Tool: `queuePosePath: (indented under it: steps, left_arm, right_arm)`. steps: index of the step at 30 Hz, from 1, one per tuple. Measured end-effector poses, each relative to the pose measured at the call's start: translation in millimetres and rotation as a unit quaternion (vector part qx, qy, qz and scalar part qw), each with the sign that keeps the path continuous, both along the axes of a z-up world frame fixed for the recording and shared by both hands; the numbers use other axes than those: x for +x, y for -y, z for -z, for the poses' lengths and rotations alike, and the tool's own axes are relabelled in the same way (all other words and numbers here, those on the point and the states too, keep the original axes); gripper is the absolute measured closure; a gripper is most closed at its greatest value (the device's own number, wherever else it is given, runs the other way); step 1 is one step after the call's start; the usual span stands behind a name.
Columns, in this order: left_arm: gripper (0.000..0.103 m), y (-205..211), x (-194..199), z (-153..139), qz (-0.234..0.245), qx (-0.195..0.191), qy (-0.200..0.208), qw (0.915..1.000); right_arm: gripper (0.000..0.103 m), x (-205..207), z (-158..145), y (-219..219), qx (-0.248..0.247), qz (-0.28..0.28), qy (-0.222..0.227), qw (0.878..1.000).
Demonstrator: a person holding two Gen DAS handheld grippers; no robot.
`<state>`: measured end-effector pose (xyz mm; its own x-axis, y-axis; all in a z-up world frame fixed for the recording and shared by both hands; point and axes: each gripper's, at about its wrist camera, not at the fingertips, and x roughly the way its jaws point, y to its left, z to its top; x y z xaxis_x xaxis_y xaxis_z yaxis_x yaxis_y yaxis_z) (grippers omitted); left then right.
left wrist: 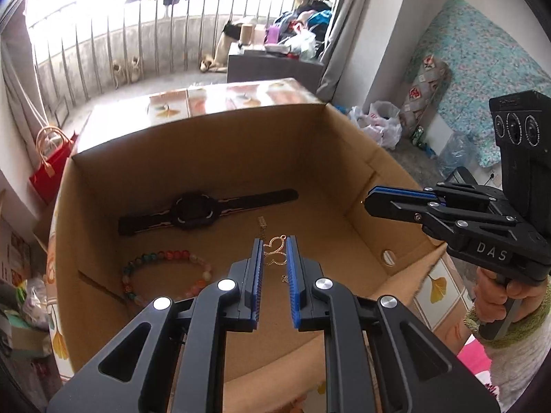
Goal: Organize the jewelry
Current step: 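Open both tools to drop the charms into the box, then move both tools out of the box toward the charms on the table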
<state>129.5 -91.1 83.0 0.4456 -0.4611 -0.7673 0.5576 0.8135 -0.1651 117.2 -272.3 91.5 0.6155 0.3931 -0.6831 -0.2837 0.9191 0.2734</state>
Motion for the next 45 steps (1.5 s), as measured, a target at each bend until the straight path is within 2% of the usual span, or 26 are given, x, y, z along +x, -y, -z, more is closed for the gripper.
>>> queuePosePath:
  steps: [7,9,17,23,26,30,37,42,45]
  left_arm:
    - [0.089,0,18,9,-0.017,0.007,-0.028,0.9994]
    - [0.089,-4,20,9,-0.02,0.005,-0.026,0.9994]
    - [0.089,-20,19,-2,-0.036,-0.007,-0.014,0.9992]
    - [0.089,-32,5,-16,-0.048,-0.013,0.001,0.9988]
    - [0.087,-39,-2,-24,-0.052,-0.02,0.008,0.9984]
    - [0.077,-52,-20,-39,-0.06,-0.031,0.028,0.9974]
    - [0.059,-91,-71,-61,-0.072,-0.038,0.079,0.9935]
    - [0.05,-110,-103,-52,-0.063,-0.034,0.069,0.9951]
    - [0.045,-113,-121,-35,-0.059,-0.016,0.059,0.9964]
  right_arm:
    - [0.095,9,2,6,0.0,0.018,-0.003,1.0]
    - [0.088,9,-1,10,0.003,0.022,0.002,1.0]
    - [0.085,1,-17,26,0.006,0.046,0.027,0.999]
    - [0.075,-9,-28,37,0.007,0.061,0.041,0.997]
    - [0.066,-20,-33,37,0.009,0.067,0.047,0.997]
    - [0.057,-41,-41,36,0.011,0.066,0.059,0.996]
    - [0.053,-83,-47,36,0.02,0.054,0.067,0.996]
    - [0.053,-113,-43,30,0.044,0.031,0.061,0.997]
    - [0.053,-121,-26,19,0.064,0.017,0.035,0.997]
